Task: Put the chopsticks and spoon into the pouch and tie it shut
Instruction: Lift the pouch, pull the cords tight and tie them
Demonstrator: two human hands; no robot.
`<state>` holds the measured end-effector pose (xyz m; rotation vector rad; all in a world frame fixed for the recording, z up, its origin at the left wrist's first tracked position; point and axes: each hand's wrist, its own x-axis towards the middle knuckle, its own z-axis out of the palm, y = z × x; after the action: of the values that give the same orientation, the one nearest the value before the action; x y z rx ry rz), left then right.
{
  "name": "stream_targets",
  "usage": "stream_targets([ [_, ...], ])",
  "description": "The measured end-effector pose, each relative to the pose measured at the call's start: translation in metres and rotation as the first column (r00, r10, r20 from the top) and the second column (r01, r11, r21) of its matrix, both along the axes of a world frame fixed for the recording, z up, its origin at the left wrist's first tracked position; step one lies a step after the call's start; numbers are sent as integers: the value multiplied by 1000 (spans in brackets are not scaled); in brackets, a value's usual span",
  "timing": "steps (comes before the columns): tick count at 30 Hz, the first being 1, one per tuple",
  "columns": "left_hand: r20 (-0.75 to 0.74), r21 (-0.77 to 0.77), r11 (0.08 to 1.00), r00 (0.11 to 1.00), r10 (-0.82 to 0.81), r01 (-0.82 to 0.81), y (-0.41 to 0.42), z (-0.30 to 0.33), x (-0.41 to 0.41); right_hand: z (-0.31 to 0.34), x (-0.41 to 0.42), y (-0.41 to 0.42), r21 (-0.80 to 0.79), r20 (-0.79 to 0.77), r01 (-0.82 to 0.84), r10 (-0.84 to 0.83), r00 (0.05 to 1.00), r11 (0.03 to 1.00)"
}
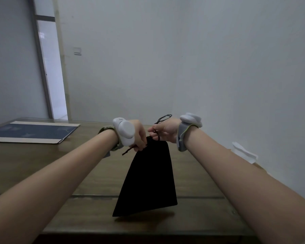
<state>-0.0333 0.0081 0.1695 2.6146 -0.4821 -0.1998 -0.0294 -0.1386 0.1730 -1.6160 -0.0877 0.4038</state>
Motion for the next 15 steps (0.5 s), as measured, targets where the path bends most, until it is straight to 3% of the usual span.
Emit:
stream_targets([
  [2, 99, -8, 1000, 995, 12, -11, 1, 0, 1, 5, -1, -1, -113, 72, 7, 1, 997, 994],
  [4, 139, -125, 992, 990, 36, -18, 0, 1, 2, 9, -1, -2, -204, 146, 17, 13, 989, 979],
  [8, 110, -377, 926, 990, 85, -38, -6, 8, 0, 10, 3, -1, -206, 168, 2, 34, 985, 979],
  [15, 53, -459, 888, 997, 50, -20, -14, 2, 1, 13, -3, -5, -176, 134, -47, 71, 988, 983],
])
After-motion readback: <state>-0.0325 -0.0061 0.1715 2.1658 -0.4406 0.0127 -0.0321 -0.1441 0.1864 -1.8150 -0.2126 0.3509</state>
